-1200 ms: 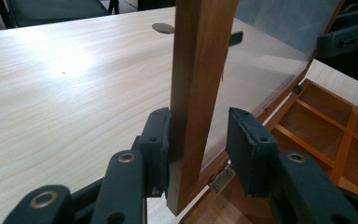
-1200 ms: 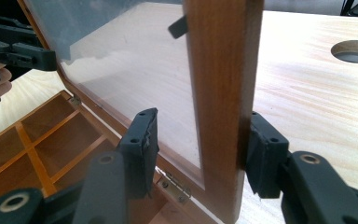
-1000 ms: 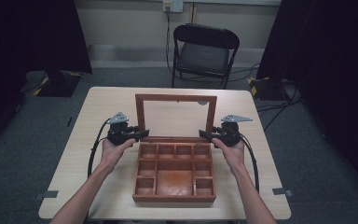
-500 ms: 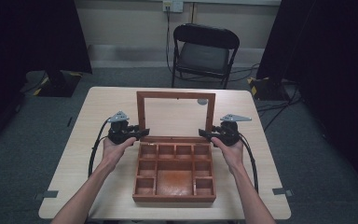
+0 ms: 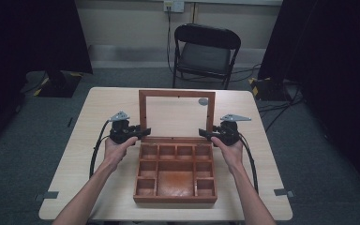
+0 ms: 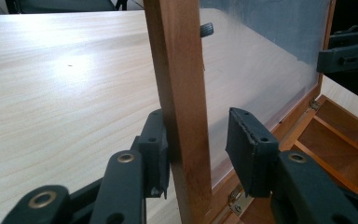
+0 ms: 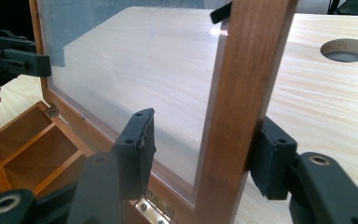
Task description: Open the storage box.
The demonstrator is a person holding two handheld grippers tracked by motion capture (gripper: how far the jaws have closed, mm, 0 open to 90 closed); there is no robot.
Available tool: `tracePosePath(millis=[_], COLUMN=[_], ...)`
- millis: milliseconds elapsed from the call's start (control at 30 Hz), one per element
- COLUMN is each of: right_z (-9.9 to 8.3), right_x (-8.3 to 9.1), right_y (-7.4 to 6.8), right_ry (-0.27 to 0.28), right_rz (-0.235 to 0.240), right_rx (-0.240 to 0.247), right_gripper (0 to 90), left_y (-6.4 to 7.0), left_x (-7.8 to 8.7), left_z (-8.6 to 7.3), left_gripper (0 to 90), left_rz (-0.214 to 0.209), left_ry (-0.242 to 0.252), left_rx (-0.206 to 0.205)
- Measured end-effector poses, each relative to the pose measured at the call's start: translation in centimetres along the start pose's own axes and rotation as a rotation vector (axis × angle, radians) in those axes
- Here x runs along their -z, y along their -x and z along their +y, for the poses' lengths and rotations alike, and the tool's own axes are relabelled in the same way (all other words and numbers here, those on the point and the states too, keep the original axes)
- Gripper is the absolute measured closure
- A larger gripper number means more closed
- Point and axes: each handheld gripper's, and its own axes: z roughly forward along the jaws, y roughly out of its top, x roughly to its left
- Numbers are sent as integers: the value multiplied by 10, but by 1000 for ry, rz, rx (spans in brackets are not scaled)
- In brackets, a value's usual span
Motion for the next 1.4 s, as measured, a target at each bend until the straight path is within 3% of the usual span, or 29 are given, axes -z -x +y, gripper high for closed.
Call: tracePosePath(millis=[700, 833, 967, 1400], right_z=[-6, -8, -10, -13], right_x=[-13, -17, -19, -24], right_y=[3, 4, 6, 7], right_ry=[-31, -42, -57, -84], right_rz=[-15, -17, -17, -25], right_rx=[-29, -38, -51, -69], right_gripper=[371, 344, 322, 270], left_y=[-3, -2, -4, -8], left_x=[-9, -12, -11, -13], left_z=[-5, -7, -9, -13], left_gripper=[500, 445, 432, 411], left_rz=[8, 12, 27, 16], left_ry=[-54, -86, -90, -95], left_rx=[8, -15, -5, 15])
